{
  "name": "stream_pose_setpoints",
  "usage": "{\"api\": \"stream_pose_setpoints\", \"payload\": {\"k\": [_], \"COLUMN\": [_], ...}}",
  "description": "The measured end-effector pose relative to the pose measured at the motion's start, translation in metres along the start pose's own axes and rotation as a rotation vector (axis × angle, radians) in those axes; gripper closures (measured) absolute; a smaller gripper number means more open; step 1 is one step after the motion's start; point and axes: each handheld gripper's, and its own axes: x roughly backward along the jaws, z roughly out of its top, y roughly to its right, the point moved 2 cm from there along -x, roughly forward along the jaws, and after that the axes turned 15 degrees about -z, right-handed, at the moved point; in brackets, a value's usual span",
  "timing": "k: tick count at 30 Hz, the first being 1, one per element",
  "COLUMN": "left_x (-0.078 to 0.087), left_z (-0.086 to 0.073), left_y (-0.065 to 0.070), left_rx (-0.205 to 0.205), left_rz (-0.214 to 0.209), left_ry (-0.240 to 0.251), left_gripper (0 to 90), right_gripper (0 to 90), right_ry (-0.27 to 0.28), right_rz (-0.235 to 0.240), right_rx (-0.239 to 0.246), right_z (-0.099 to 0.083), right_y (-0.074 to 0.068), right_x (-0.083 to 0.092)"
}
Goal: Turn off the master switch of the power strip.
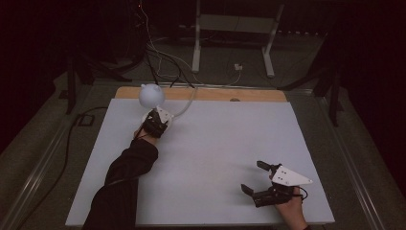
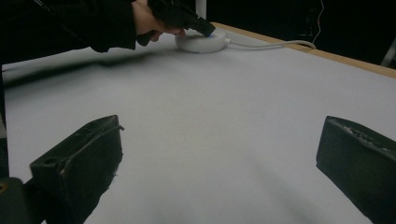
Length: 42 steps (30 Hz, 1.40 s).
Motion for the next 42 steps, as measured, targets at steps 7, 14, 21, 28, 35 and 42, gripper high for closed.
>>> {"api": "stream_pose_setpoints", "payload": {"k": [7,14,21,28,35,42], "left_x": [-0.001,-0.002,-0.001,0.002,0.009,0.021], "left_z": [0.000,0.001,0.004,0.008,0.018,0.022], "left_y": [0.001,0.002,0.000,-0.001,0.007,0.012], "left_rx": [-0.014,-0.022,-0.023,-0.018,-0.036,0.001], "left_rz": [0.010,0.016,0.005,-0.030,-0.034,-0.090], "left_ry": [-0.010,-0.021,-0.042,-0.026,0.021,0.053], "left_gripper": [90.0,90.0,90.0,90.0,90.0,90.0], "right_gripper": [0.1,0.1,0.1,0.1,0.1,0.1], "right_ry": [0.001,0.001,-0.002,-0.007,0.000,0.001], "right_rz": [-0.001,-0.001,-0.004,-0.003,-0.012,-0.011], "right_rx": [0.001,0.002,0.000,0.001,-0.002,0.000], "right_z": [0.000,0.000,0.000,-0.001,0.000,0.000], "right_y": [0.000,0.000,0.000,-0.001,0.001,0.001], "right_x": [0.001,0.001,0.000,-0.001,0.001,0.001]}}
